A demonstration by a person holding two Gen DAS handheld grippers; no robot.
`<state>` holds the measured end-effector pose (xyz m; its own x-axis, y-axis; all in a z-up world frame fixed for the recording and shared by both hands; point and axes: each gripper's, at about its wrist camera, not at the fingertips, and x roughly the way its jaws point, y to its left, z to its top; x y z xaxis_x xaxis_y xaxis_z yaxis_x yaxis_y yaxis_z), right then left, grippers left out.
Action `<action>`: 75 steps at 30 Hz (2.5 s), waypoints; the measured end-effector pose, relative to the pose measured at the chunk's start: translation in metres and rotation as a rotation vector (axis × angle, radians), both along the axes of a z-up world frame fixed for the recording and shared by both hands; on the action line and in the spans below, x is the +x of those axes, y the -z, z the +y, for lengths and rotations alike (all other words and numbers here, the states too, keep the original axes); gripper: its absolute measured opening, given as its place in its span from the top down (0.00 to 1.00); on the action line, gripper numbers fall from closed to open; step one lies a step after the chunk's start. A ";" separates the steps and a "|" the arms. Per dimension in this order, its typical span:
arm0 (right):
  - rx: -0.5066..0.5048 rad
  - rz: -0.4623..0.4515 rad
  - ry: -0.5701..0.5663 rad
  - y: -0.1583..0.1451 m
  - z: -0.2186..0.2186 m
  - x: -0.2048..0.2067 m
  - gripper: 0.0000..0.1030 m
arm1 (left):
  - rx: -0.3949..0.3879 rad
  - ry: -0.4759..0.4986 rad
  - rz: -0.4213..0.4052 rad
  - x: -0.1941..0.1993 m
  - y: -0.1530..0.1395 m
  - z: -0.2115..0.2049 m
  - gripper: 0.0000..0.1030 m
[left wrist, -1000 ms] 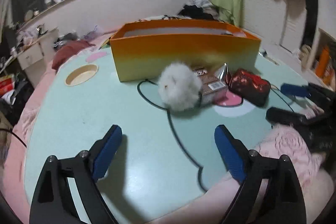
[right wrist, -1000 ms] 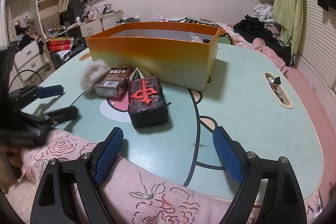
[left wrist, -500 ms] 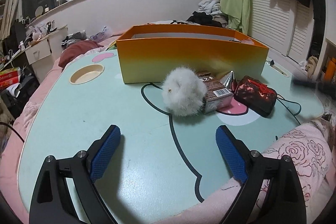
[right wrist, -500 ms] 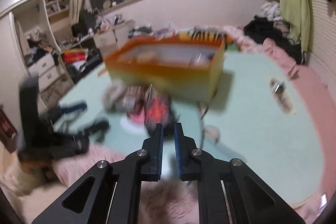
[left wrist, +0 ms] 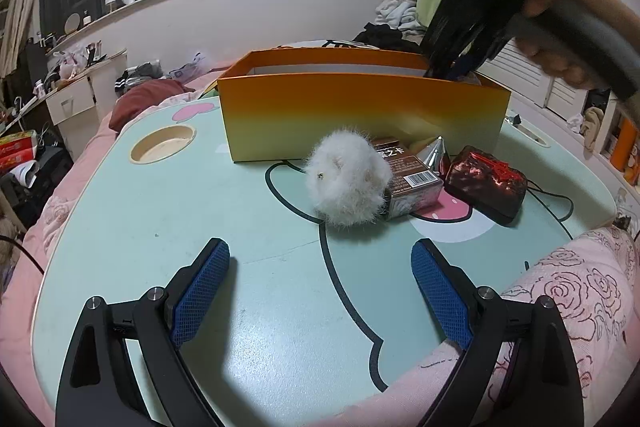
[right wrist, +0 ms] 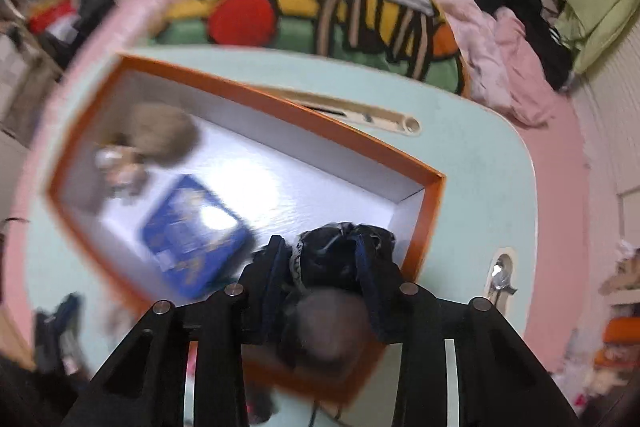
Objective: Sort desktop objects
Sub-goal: 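Reach into the box and grasp the black cloth bag with right gripper, then lay the black cloth bag on the table beside the red pouch, right gripper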
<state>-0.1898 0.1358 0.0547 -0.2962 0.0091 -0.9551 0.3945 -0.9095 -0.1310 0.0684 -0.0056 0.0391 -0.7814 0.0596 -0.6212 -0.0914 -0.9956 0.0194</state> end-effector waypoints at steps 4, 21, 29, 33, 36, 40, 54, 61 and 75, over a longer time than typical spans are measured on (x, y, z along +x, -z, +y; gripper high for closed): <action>0.069 0.068 -0.024 0.010 -0.010 0.003 0.76 | 0.000 0.001 0.002 0.008 0.008 -0.002 0.11; -0.400 0.245 -0.230 -0.094 0.014 0.113 0.97 | 0.000 0.001 0.004 0.011 0.012 -0.002 0.11; -0.277 0.255 -0.042 -0.064 0.002 0.072 0.36 | 0.000 0.000 0.005 0.011 0.014 -0.001 0.11; -0.198 0.162 -0.013 -0.036 -0.005 0.041 0.58 | 0.001 0.001 0.005 0.012 0.015 -0.006 0.11; -0.077 0.153 -0.072 -0.012 -0.019 0.038 0.81 | 0.000 0.001 0.005 0.012 0.015 -0.006 0.11; -0.275 0.359 -0.073 -0.072 0.003 0.068 0.85 | 0.001 0.000 0.006 0.011 0.015 -0.005 0.11; -0.493 0.243 -0.225 -0.020 0.006 0.172 0.80 | 0.000 0.000 0.007 0.013 0.017 -0.004 0.11; -0.587 0.419 -0.153 -0.026 0.058 0.222 0.26 | 0.001 -0.001 0.008 0.014 0.017 -0.004 0.11; -0.429 0.456 -0.081 0.039 0.074 0.235 0.03 | 0.025 0.010 0.008 0.019 0.018 -0.008 0.11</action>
<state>0.0454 0.2099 0.0154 -0.6579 -0.3859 -0.6467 0.4547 -0.8881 0.0674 0.0875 -0.0134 0.0216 -0.7855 0.0827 -0.6133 -0.1013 -0.9948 -0.0044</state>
